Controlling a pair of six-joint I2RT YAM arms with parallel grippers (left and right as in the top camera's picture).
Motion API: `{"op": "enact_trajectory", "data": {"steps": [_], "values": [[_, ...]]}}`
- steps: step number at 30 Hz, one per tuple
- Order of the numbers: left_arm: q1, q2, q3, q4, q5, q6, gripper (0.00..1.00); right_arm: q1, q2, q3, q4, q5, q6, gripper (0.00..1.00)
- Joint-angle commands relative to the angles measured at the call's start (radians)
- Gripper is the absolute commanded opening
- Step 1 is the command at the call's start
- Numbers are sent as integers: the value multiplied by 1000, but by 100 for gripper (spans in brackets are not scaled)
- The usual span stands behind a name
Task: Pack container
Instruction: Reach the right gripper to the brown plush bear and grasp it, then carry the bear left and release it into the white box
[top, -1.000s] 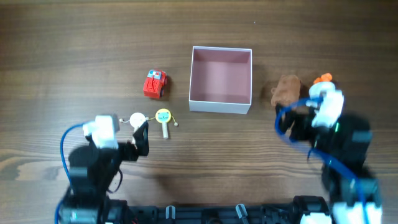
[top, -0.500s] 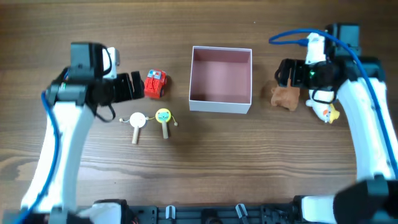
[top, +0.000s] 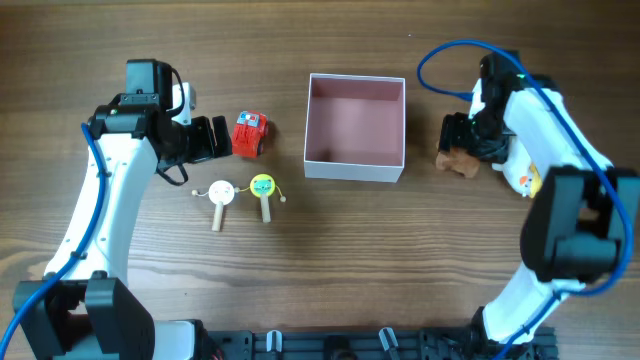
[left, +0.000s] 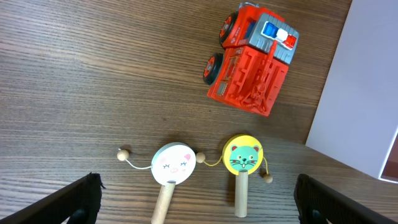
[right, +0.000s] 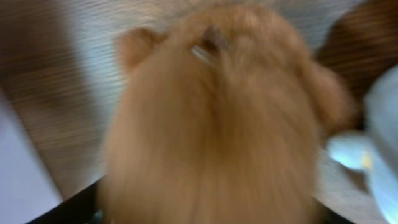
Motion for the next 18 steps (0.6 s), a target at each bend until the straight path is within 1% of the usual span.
{"op": "enact_trajectory", "data": {"steps": [1, 2, 3, 7, 8, 9, 10, 11, 14, 18], "values": [[7, 0, 19, 0, -3, 16, 100, 1, 85, 15, 28, -13, 53, 59], [7, 0, 19, 0, -3, 16, 100, 1, 86, 15, 32, -18, 55, 48], [7, 0, 19, -1, -3, 16, 100, 1, 86, 16, 36, -18, 55, 43], [7, 0, 19, 0, -3, 16, 100, 5, 26, 21, 59, -18, 26, 38], [7, 0, 19, 0, -3, 16, 100, 11, -6, 28, 59, -19, 27, 35], [7, 0, 19, 0, -3, 16, 100, 18, -29, 36, 55, -23, 26, 29], [7, 0, 19, 0, -3, 16, 100, 35, -86, 60, 42, -28, 26, 20], [7, 0, 19, 0, -3, 16, 100, 48, -119, 78, 31, -32, 26, 18], [7, 0, 19, -1, -3, 16, 100, 114, -227, 131, -5, -72, 27, 4], [7, 0, 19, 0, -3, 16, 100, 225, -354, 141, 18, -116, 50, 4]]}}
